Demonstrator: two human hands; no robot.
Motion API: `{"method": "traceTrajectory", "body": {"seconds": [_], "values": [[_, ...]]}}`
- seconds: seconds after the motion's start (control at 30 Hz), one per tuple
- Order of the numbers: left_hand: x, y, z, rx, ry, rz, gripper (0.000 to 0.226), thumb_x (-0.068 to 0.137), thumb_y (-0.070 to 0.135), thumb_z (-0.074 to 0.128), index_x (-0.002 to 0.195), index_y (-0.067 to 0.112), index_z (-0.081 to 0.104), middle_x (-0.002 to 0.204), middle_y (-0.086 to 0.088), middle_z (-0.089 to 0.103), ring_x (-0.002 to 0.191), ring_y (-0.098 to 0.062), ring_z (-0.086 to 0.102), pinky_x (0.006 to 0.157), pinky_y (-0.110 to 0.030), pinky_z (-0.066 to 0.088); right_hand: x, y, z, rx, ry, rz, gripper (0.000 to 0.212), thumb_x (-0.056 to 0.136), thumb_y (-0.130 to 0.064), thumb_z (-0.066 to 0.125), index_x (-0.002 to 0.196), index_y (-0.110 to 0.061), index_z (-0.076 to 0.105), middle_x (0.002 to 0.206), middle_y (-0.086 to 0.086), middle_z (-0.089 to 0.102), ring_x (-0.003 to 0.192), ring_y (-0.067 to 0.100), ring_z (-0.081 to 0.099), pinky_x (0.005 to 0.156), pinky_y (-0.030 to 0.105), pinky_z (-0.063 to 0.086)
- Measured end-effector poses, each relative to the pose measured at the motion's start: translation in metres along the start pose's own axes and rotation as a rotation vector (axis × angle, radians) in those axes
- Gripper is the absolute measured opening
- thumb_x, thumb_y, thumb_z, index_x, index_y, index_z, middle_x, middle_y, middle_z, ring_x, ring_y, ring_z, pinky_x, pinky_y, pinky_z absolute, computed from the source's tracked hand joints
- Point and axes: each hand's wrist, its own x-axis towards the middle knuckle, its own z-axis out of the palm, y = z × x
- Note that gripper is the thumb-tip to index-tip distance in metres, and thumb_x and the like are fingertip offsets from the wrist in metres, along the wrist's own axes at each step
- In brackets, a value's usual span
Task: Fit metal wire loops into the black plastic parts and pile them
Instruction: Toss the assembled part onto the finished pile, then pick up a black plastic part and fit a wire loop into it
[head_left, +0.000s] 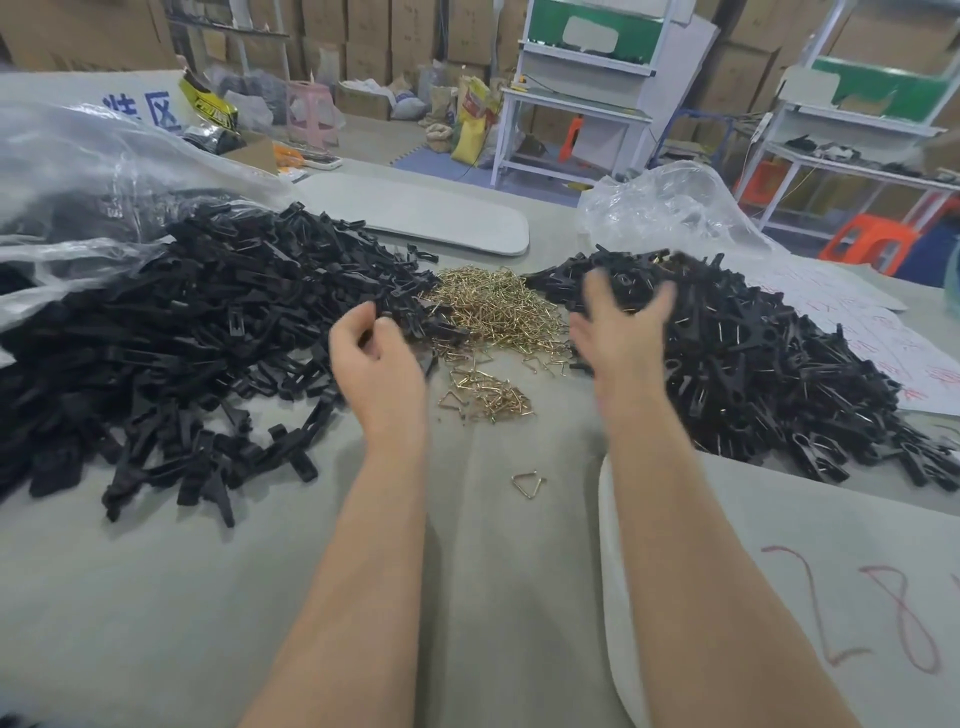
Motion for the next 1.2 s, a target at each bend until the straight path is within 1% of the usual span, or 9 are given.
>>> {"method": "traceTrajectory", "body": {"seconds": [0.13, 0.3, 0.4, 0.5, 0.63, 0.77, 0.87, 1.0, 1.2], "values": [[0.011, 0.0, -0.007, -0.196, 0.196, -0.158, 0.022, 0.093, 0.004, 0.038, 0.098, 0.019, 0.053, 0.113, -0.007, 0.059, 0.092, -0.01, 0.056, 0.1, -0.038, 0.047, -0.023, 0.037, 0.067, -0.691, -0.34, -0.214, 0.041, 0.089, -0.033, 0.06, 0.128, -0.02, 0.055, 0.116, -0.001, 0.064, 0.088, 0.005, 0.057, 0.085, 0.025, 0.043], [0.016, 0.001, -0.011, -0.287, 0.309, -0.134, 0.024, 0.092, 0.001, 0.034, 0.101, 0.016, 0.052, 0.102, -0.001, 0.055, 0.08, -0.005, 0.054, 0.08, -0.025, 0.048, -0.027, 0.068, 0.11, -1.212, -0.342, -0.3, 0.024, 0.091, -0.023, 0.05, 0.11, -0.029, 0.063, 0.12, 0.005, 0.056, 0.115, 0.028, 0.046, 0.099, 0.041, 0.03], [0.02, 0.002, -0.013, -0.331, 0.36, -0.151, 0.023, 0.093, 0.003, 0.035, 0.101, 0.016, 0.052, 0.103, -0.002, 0.054, 0.083, -0.007, 0.054, 0.075, -0.022, 0.046, -0.023, 0.064, 0.104, -0.988, -0.273, -0.354, 0.023, 0.093, -0.012, 0.048, 0.107, -0.025, 0.061, 0.111, 0.004, 0.053, 0.102, 0.023, 0.05, 0.091, 0.037, 0.035], [0.02, 0.004, -0.014, -0.338, 0.378, -0.133, 0.023, 0.093, 0.003, 0.035, 0.103, 0.014, 0.052, 0.106, -0.004, 0.055, 0.087, -0.011, 0.054, 0.078, -0.024, 0.046, -0.031, 0.058, 0.107, -0.714, -0.403, -0.414, 0.026, 0.096, -0.013, 0.043, 0.105, -0.021, 0.066, 0.108, 0.003, 0.043, 0.094, 0.018, 0.049, 0.09, 0.031, 0.04], [0.018, 0.006, -0.014, -0.3, 0.368, -0.062, 0.023, 0.092, 0.003, 0.037, 0.104, 0.015, 0.053, 0.104, -0.003, 0.055, 0.084, -0.008, 0.054, 0.079, -0.023, 0.047, -0.042, 0.063, 0.114, -0.981, -0.63, -0.428, 0.026, 0.09, -0.025, 0.058, 0.112, -0.013, 0.066, 0.113, 0.007, 0.037, 0.102, 0.026, 0.049, 0.092, 0.03, 0.039], [0.015, 0.003, -0.009, -0.206, 0.299, 0.013, 0.022, 0.093, 0.004, 0.041, 0.108, 0.016, 0.053, 0.118, -0.008, 0.055, 0.084, -0.002, 0.051, 0.072, -0.01, 0.044, -0.047, 0.063, 0.101, -0.947, -0.579, -0.458, 0.018, 0.089, -0.019, 0.06, 0.101, -0.01, 0.069, 0.099, 0.004, 0.041, 0.086, 0.02, 0.048, 0.076, 0.024, 0.034], [0.01, -0.003, -0.001, -0.007, 0.085, 0.056, 0.028, 0.094, 0.009, 0.046, 0.121, 0.015, 0.052, 0.13, -0.005, 0.047, 0.089, 0.003, 0.048, 0.072, 0.0, 0.037, -0.036, 0.045, 0.073, -0.65, -0.445, -0.302, 0.013, 0.089, -0.019, 0.062, 0.09, -0.012, 0.072, 0.077, 0.001, 0.06, 0.066, 0.009, 0.049, 0.063, 0.022, 0.035], [-0.006, -0.01, 0.015, 0.133, -0.41, -0.025, 0.032, 0.097, 0.012, 0.05, 0.128, 0.004, 0.054, 0.122, -0.004, 0.059, 0.1, -0.008, 0.057, 0.088, -0.017, 0.045, -0.024, 0.03, 0.026, -0.398, -0.46, -0.089, 0.013, 0.091, -0.017, 0.059, 0.081, -0.019, 0.067, 0.061, -0.002, 0.053, 0.05, 0.005, 0.044, 0.052, 0.018, 0.036], [-0.018, -0.016, 0.019, 0.208, -0.662, -0.035, 0.013, 0.092, 0.011, 0.06, 0.103, 0.01, 0.066, 0.078, 0.009, 0.063, 0.062, 0.007, 0.055, 0.06, -0.006, 0.041, -0.029, 0.04, -0.006, -0.417, -0.43, -0.095, 0.016, 0.092, -0.013, 0.057, 0.082, -0.017, 0.068, 0.06, 0.0, 0.049, 0.053, 0.01, 0.041, 0.054, 0.023, 0.037]]}}
